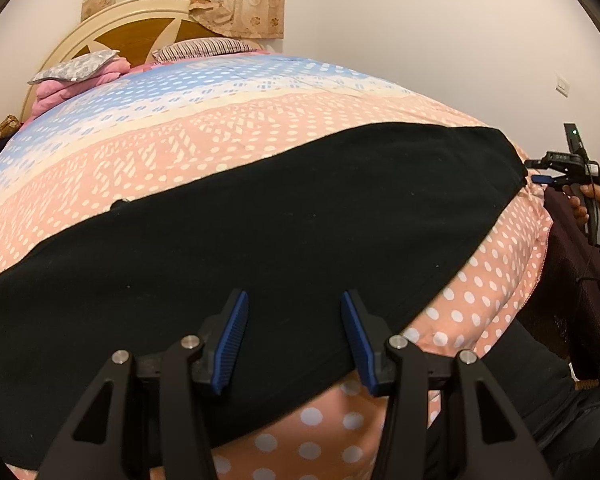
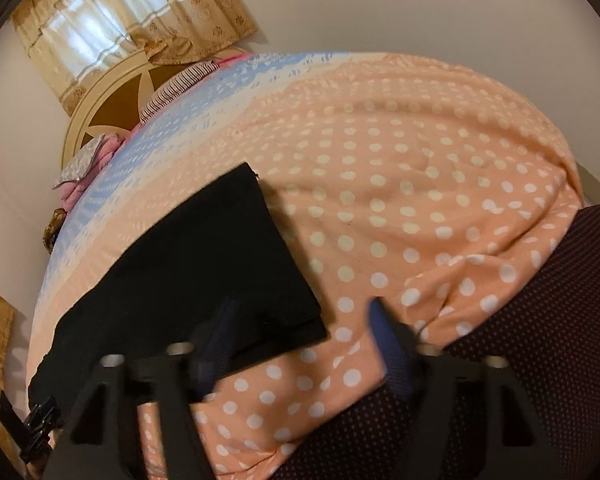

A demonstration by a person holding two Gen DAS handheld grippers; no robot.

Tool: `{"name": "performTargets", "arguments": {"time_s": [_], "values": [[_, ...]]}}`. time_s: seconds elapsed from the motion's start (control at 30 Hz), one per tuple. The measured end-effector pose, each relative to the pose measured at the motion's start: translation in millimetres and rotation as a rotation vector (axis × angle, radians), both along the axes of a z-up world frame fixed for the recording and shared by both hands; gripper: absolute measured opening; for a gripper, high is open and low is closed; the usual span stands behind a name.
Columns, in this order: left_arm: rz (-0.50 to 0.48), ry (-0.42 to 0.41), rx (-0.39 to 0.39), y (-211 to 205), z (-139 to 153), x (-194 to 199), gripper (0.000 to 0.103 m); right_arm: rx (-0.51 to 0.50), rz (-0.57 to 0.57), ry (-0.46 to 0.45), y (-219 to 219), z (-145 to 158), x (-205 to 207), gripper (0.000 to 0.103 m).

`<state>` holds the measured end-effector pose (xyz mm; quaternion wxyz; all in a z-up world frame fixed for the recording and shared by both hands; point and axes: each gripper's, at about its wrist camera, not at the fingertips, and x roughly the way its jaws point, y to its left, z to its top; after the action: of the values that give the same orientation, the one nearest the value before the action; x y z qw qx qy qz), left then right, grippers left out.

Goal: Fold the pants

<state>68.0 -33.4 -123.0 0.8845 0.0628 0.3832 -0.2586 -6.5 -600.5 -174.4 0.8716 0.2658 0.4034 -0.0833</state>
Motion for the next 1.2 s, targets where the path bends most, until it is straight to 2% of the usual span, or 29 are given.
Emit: {"name": "performTargets", "arguments": {"time_s": [0.03,0.07,0.1,0.13,0.33,0.47,0.5,0.57,0.6,0.63,0.73,0.83,0.9,0.97,1.0,1.07,1.13,1.2], "values": [[0.0,-0.001,0.001,0,0,0,0.052,0.008,0.001,0.007,-3,-4,2,0.033],[-0.001,-0.001,0.001,1,0,0,0.052,0.018,0.003,0.012,-4,-7,5,0.027],[-0.001,-0.001,0.0,2,0,0,0.052,0.03,0.007,0.004,-4,-9,5,0.015],[-0.001,-0.001,0.001,2,0,0,0.052,0.032,0.008,-0.005,-2,-8,4,0.007],[0.0,-0.003,0.002,3,-1,1,0.052,-0.036,0.043,-0.044,14,11,-17,0.005],[0.004,-0.008,0.006,4,0,-1,0.052,-0.045,0.042,0.005,7,-4,-13,0.006],[0.009,-0.009,0.007,6,2,-2,0.052,-0.044,0.047,0.012,6,-7,-11,0.006],[0.031,-0.016,0.012,16,5,-5,0.052,-0.05,0.034,0.001,6,-8,-10,0.021],[0.041,-0.022,0.017,22,7,-8,0.052,-0.07,0.026,0.002,8,-5,-10,0.043],[0.057,-0.03,0.024,30,9,-10,0.052,-0.099,0.024,0.001,10,-2,-11,0.054],[0.136,-0.065,0.055,65,15,-21,0.052,-0.173,0.012,-0.014,18,9,-15,0.054],[0.262,-0.111,0.133,111,16,-28,0.052,-0.229,-0.009,-0.053,29,27,-20,0.054],[0.363,-0.108,0.18,146,13,-27,0.052,-0.26,-0.007,-0.088,42,42,-21,0.054],[0.47,-0.082,0.161,185,10,-25,0.052,-0.285,0.026,-0.134,62,58,-19,0.054],[0.502,-0.077,0.153,200,7,-23,0.058,-0.288,0.052,-0.159,73,66,-17,0.054],[0.54,-0.047,0.186,216,-4,-16,0.067,-0.242,0.153,-0.209,106,80,-6,0.054],[0.549,-0.066,0.154,225,-8,-14,0.071,-0.161,0.275,-0.219,138,85,12,0.054],[0.549,-0.085,0.189,223,-10,-10,0.078,-0.081,0.388,-0.211,175,85,35,0.054]]}}
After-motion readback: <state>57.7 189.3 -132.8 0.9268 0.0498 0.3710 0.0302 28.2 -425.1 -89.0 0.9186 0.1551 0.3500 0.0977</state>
